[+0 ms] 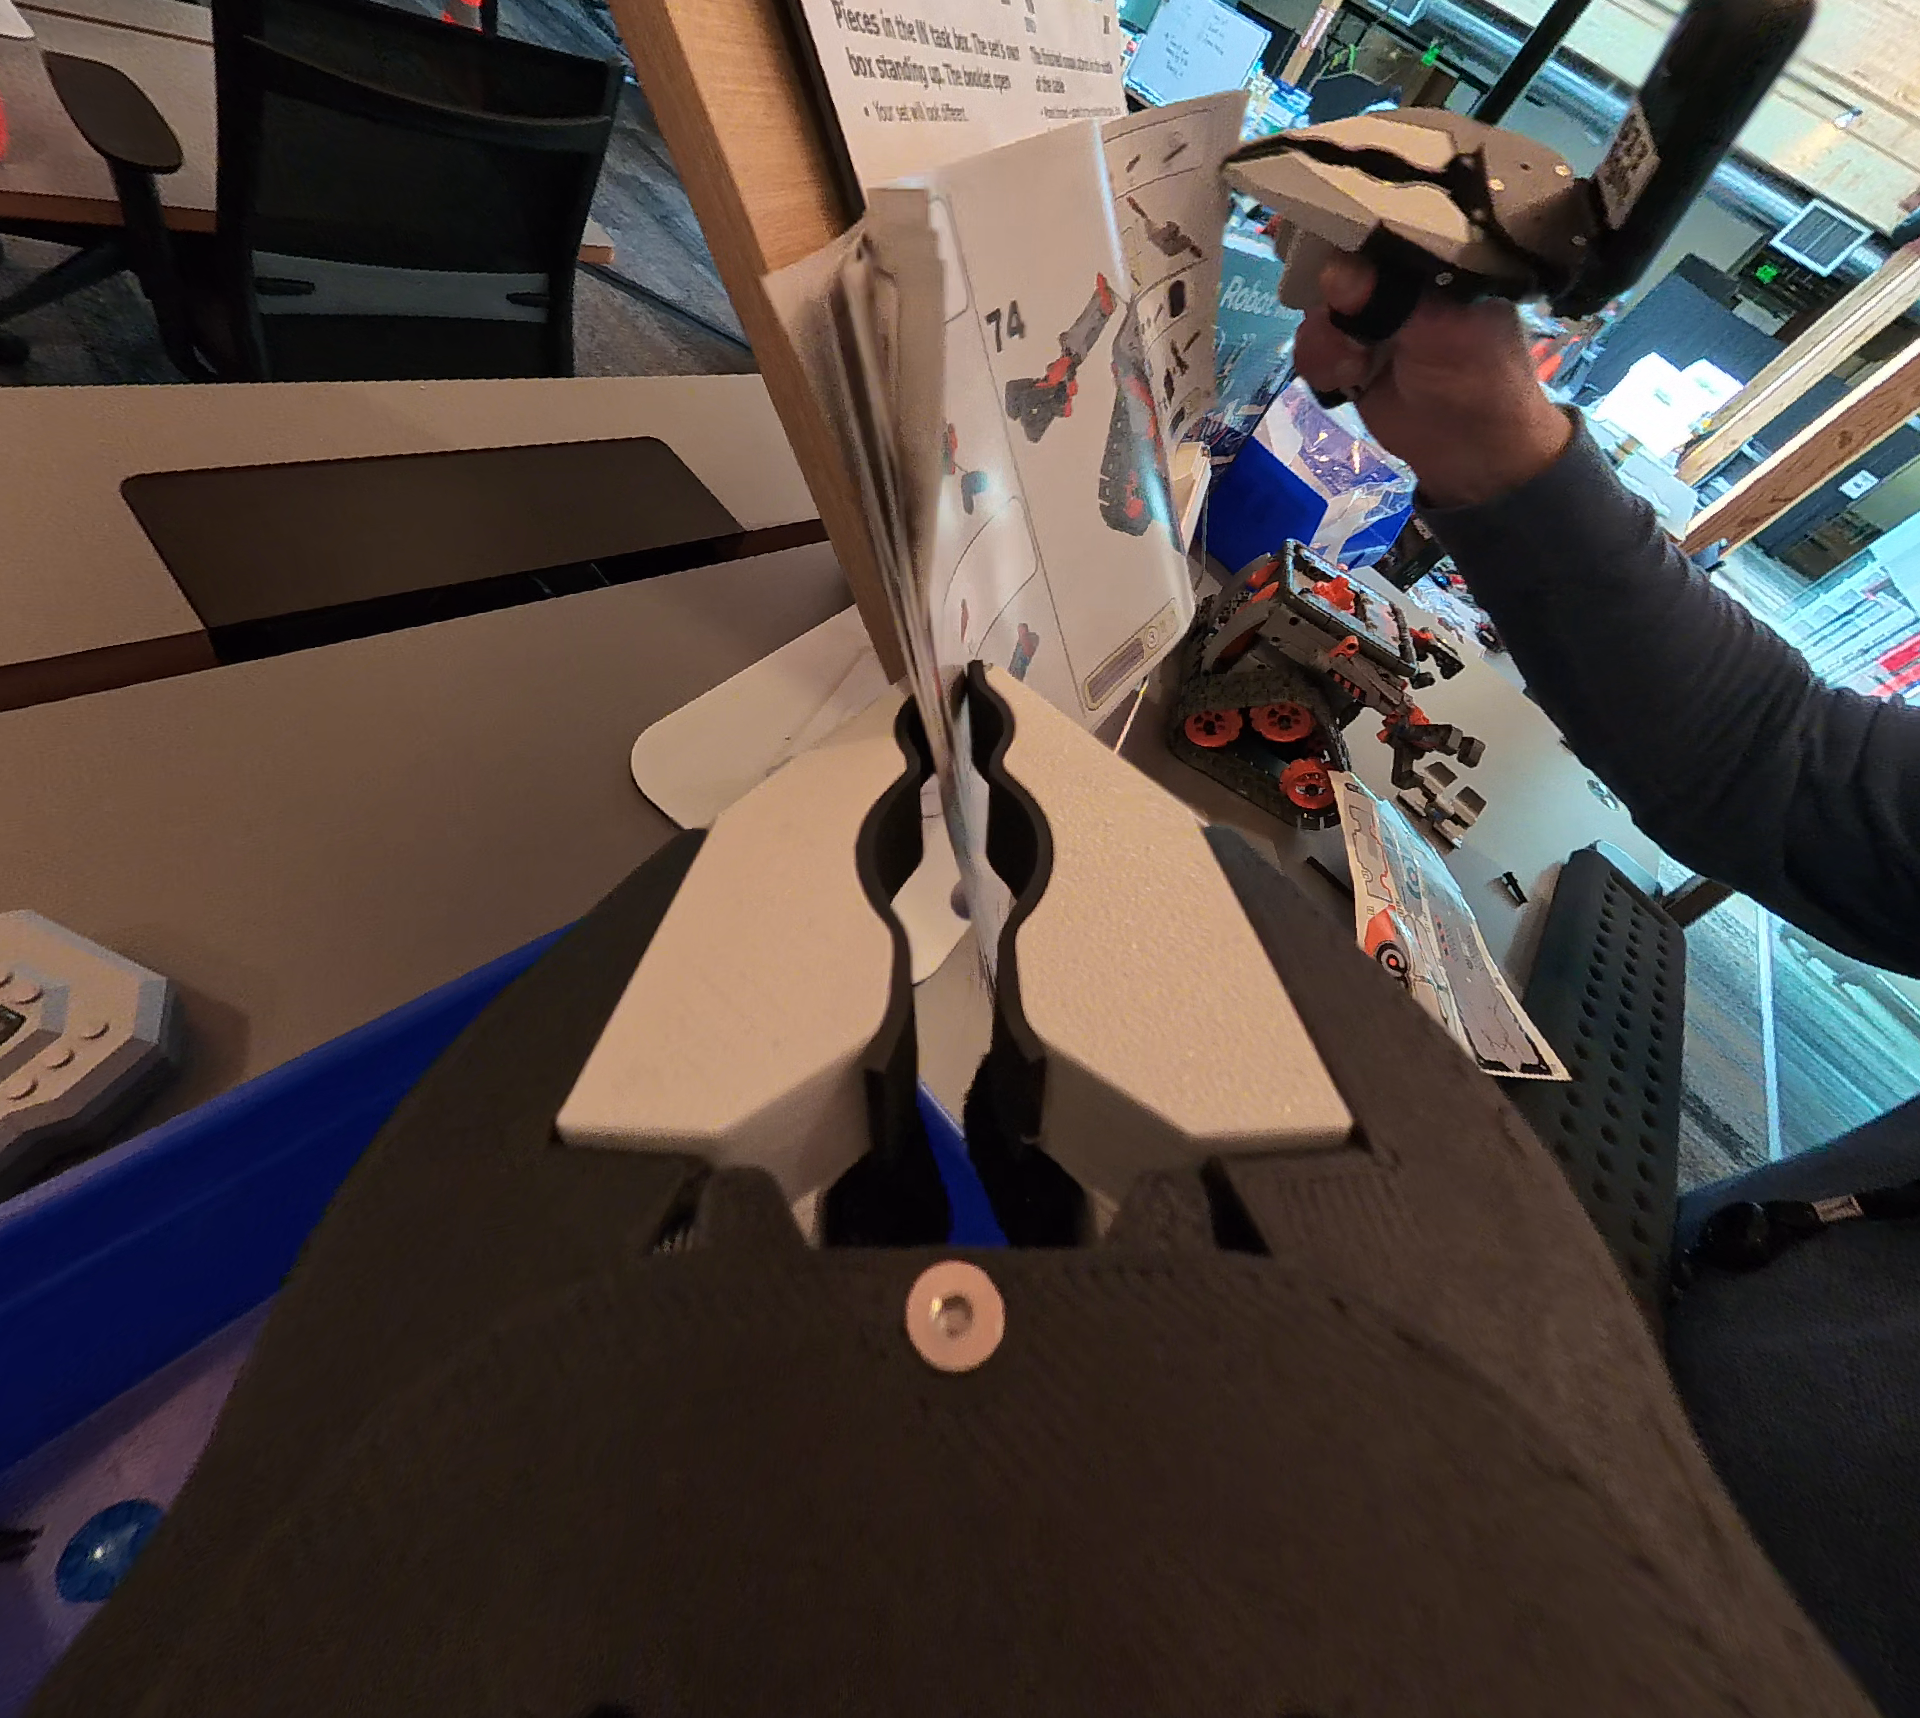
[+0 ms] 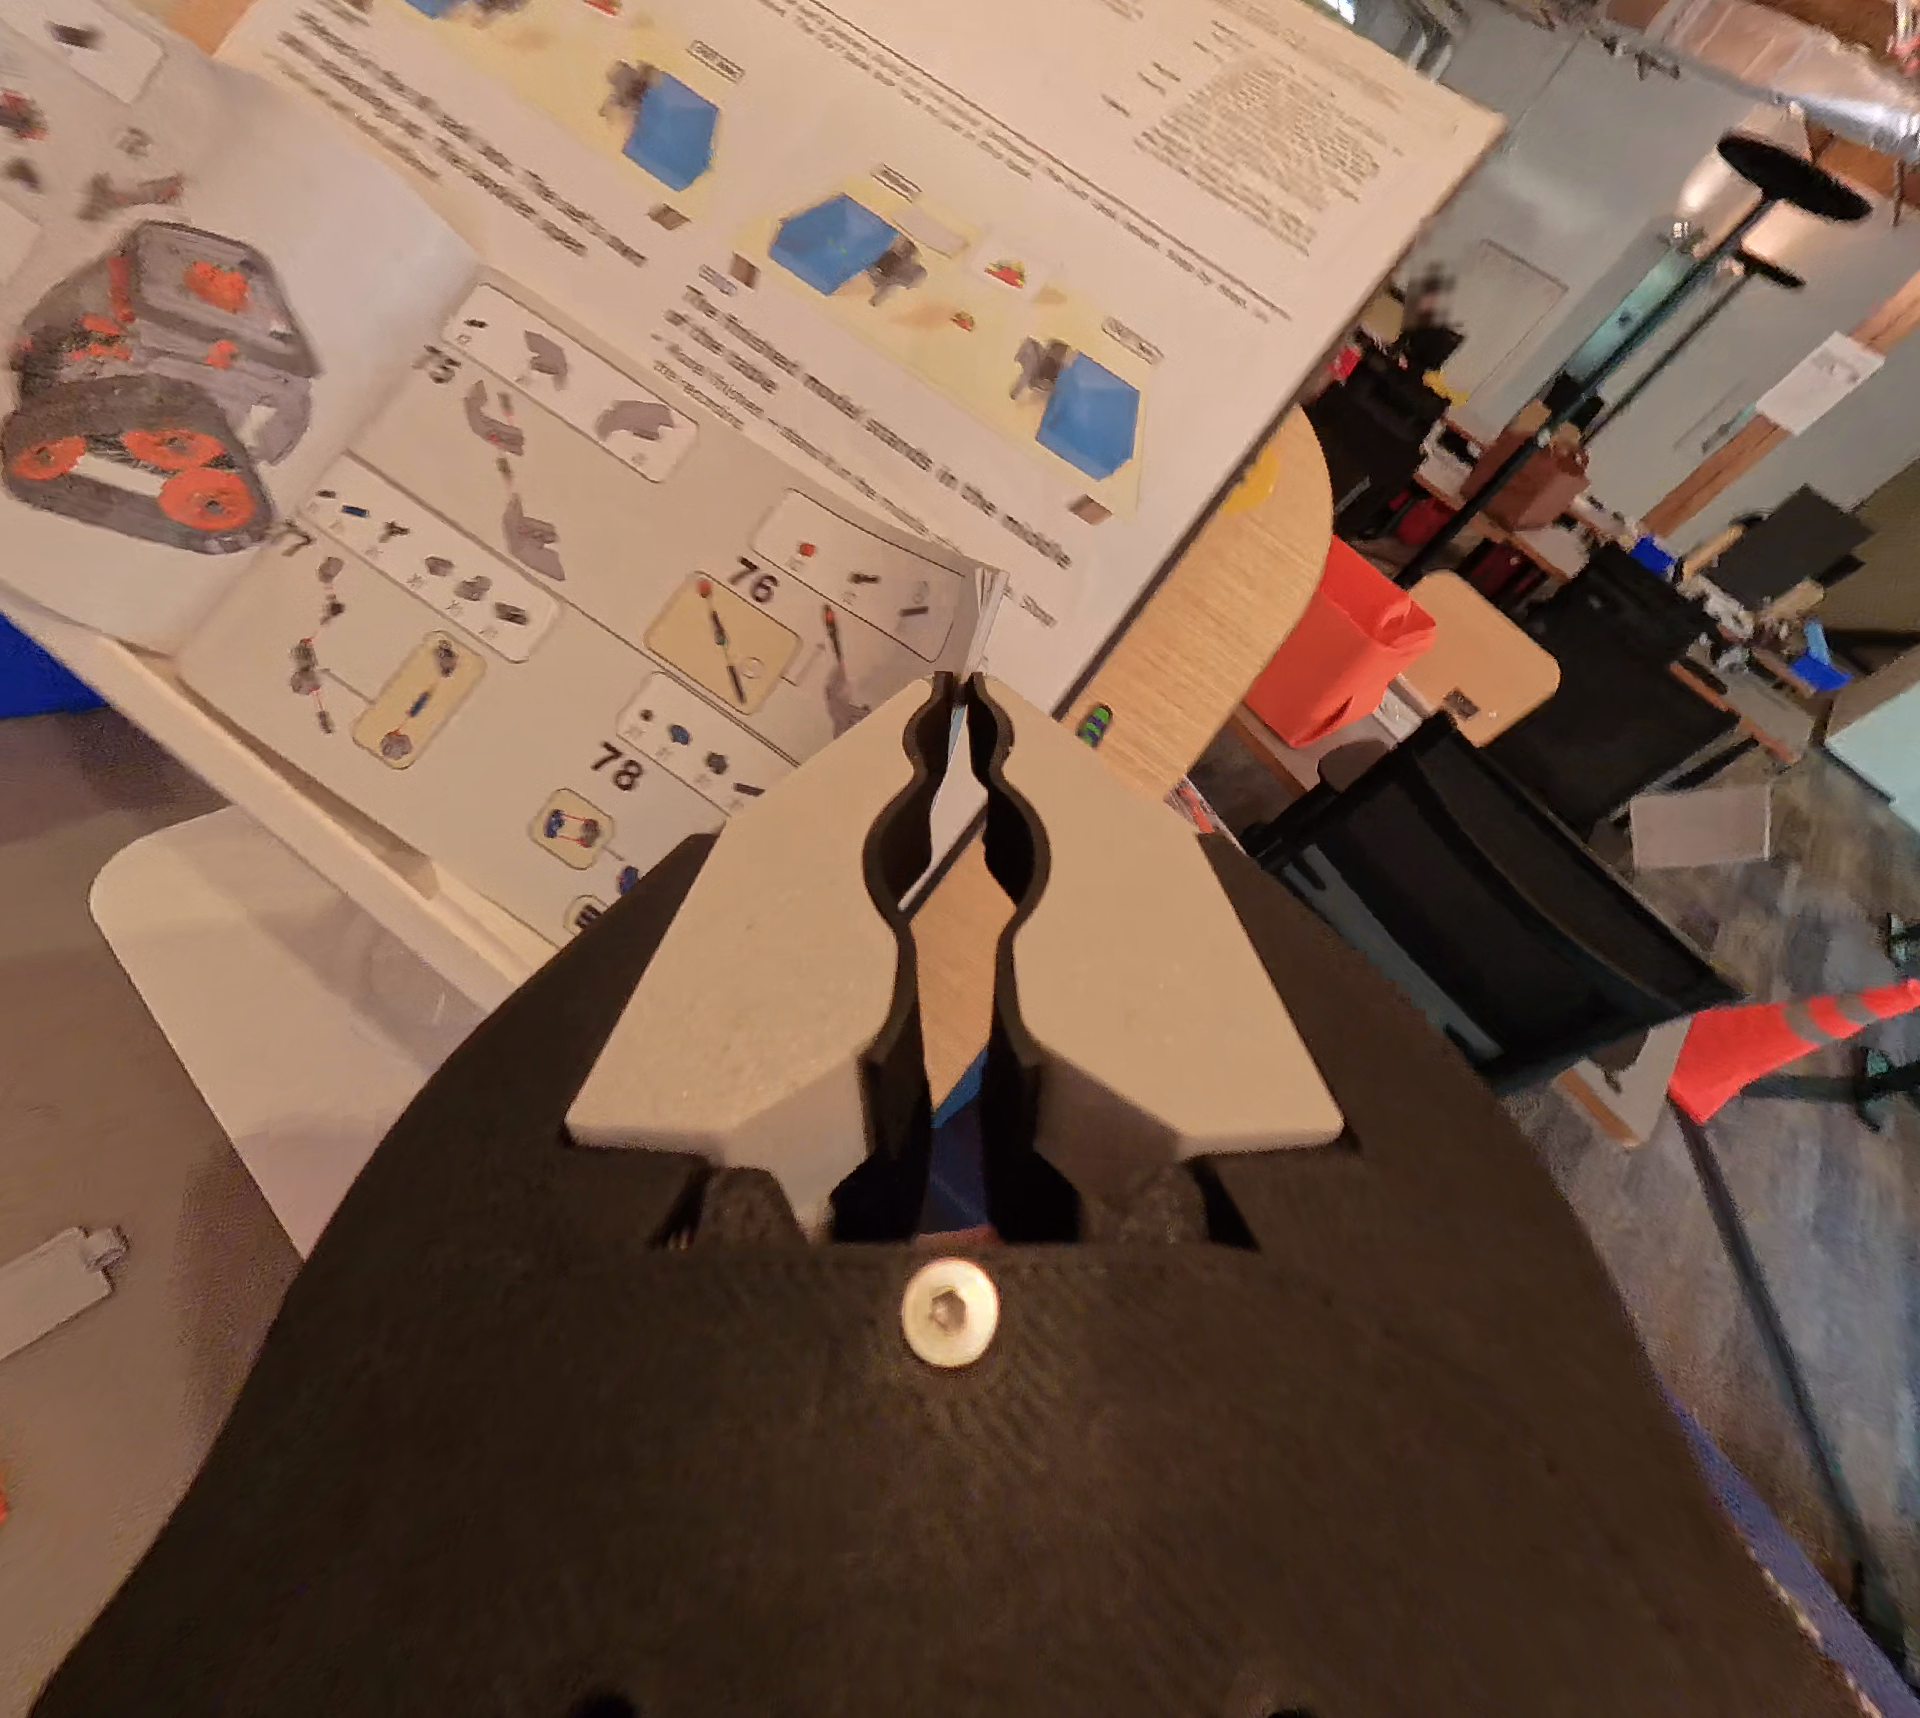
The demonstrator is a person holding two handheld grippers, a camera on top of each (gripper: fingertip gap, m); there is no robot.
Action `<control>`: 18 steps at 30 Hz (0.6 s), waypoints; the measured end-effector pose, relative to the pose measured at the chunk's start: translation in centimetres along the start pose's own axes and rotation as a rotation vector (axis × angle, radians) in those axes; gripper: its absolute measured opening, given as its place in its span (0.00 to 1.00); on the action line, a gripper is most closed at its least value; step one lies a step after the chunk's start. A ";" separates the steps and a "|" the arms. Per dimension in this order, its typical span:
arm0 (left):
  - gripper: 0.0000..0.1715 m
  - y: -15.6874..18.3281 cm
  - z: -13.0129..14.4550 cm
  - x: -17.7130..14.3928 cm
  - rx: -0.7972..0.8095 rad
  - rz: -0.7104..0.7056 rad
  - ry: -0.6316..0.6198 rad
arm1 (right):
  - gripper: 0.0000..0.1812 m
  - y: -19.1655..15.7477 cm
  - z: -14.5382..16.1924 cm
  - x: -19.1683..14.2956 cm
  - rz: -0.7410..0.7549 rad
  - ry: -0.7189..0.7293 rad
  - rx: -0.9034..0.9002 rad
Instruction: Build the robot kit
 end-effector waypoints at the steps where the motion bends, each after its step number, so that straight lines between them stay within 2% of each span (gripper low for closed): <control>1: 0.04 -0.1 0.0 0.0 0.001 -0.017 0.002 | 0.00 -0.6 -0.2 -0.3 -0.029 0.024 -0.023; 3: 0.09 -0.1 -0.2 0.0 0.008 -0.056 0.023 | 0.00 -1.5 -0.5 -0.8 -0.055 0.042 -0.073; 6: 0.26 -0.1 -0.9 -0.7 0.047 -0.170 0.058 | 0.00 -3.1 -0.9 -1.5 -0.092 0.065 -0.158; 9: 0.45 0.2 -2.8 -3.2 0.128 -0.414 0.147 | 0.00 -4.4 -1.1 -2.0 -0.101 0.081 -0.211; 11: 0.51 2.3 -4.9 -5.1 0.253 -0.571 0.244 | 0.00 -5.0 -1.1 -2.2 -0.114 0.092 -0.238; 12: 0.47 4.1 -5.8 -5.2 0.324 -0.577 0.274 | 0.00 -5.4 -1.2 -2.5 -0.129 0.110 -0.246; 14: 0.35 7.8 -7.0 -2.9 0.398 -0.446 0.277 | 0.00 -5.9 -1.2 -2.6 -0.143 0.108 -0.247; 18: 0.32 12.8 -6.8 6.7 0.331 -0.072 0.172 | 0.00 -6.7 -1.2 -2.8 -0.170 0.131 -0.248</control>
Point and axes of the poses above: each gripper's, where its closed fingertips meet, x out along the fingers, z out of its underside, y = z × x across the jaws, the point moved 7 cm from there along -x, back along the fingers, and after that the axes turned 8 degrees about x, right-handed, at the moved point
